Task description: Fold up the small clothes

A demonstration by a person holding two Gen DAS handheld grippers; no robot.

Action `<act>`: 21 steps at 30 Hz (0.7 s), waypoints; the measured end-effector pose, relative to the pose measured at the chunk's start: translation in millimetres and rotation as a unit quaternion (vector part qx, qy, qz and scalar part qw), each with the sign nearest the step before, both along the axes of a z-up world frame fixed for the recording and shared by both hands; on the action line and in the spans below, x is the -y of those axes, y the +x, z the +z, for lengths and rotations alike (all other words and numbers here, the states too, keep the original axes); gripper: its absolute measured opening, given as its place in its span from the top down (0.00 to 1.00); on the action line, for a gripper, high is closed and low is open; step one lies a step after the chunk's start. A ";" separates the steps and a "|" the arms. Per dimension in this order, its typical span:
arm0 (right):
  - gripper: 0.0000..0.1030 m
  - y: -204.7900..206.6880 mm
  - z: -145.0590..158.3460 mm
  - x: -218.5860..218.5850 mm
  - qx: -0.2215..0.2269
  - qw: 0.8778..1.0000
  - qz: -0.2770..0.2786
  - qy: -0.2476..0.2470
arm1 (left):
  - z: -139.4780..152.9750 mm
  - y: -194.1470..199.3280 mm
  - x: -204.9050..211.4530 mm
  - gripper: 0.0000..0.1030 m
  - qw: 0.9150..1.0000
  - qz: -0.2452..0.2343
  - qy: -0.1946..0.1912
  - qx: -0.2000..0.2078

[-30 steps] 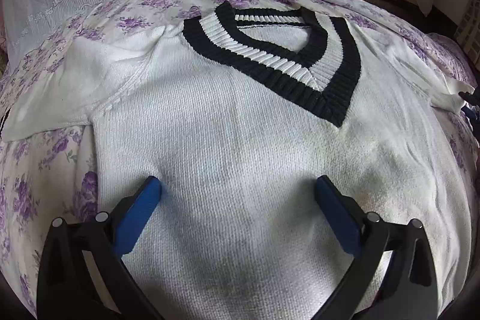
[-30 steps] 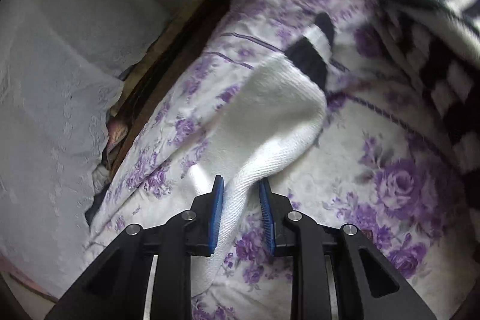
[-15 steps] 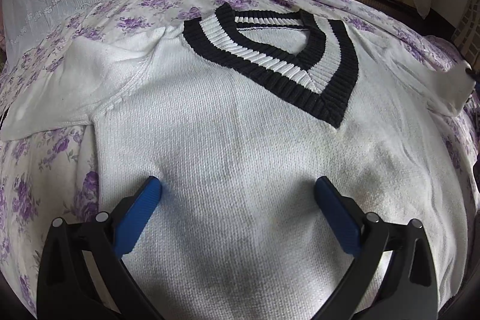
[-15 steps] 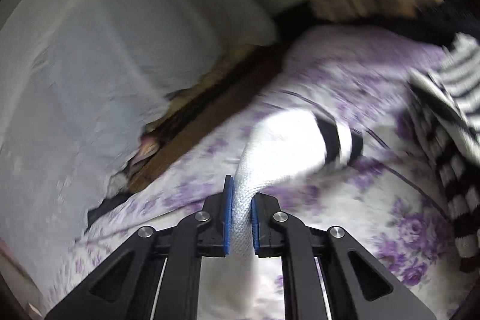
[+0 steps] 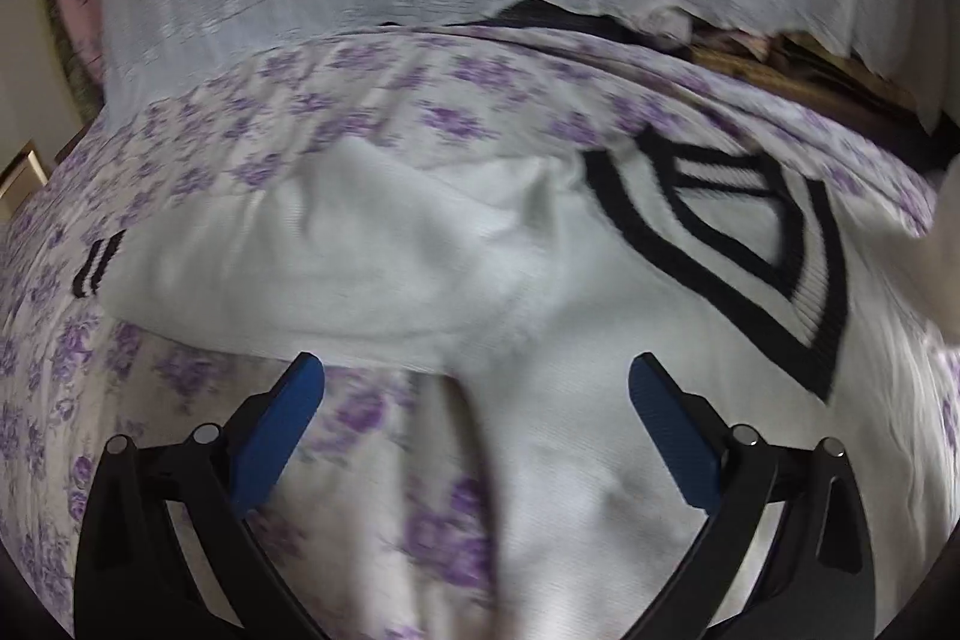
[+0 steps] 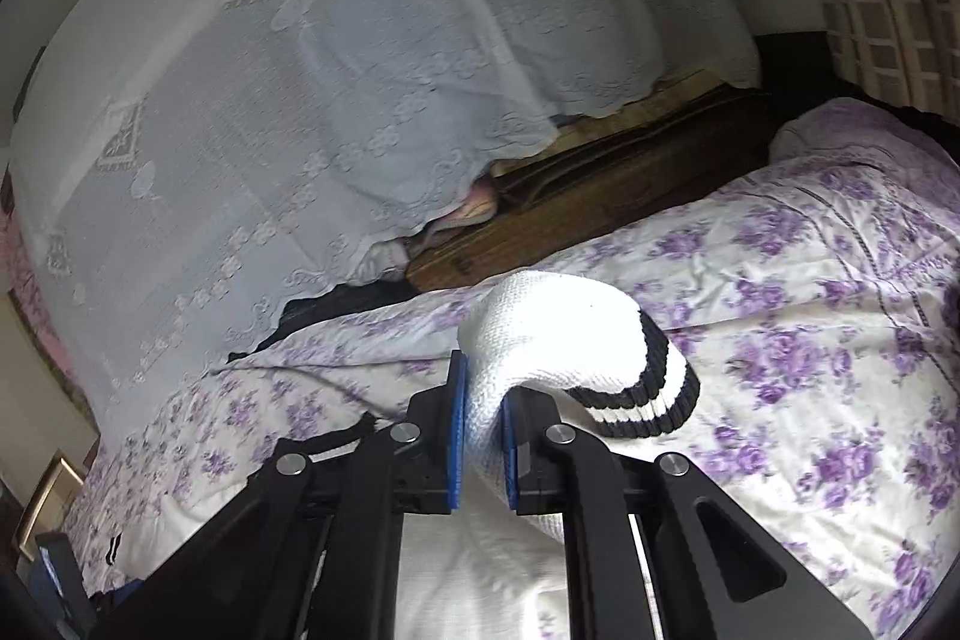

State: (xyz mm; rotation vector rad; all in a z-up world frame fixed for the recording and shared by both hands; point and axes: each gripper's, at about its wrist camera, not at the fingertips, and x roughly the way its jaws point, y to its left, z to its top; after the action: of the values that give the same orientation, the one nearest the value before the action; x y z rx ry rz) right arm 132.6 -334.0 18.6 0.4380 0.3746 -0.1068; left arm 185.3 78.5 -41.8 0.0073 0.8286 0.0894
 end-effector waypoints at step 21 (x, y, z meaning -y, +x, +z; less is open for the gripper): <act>0.89 46.2 2.5 -155.9 -0.019 0.992 0.115 -0.054 | -20.0 11.7 -28.6 0.04 0.997 0.051 -0.040 -0.032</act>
State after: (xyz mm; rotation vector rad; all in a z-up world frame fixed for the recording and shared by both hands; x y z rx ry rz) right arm 178.8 -178.1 21.1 0.2845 0.4519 0.0891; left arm 196.9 107.1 -61.8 -0.1076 0.8965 0.1519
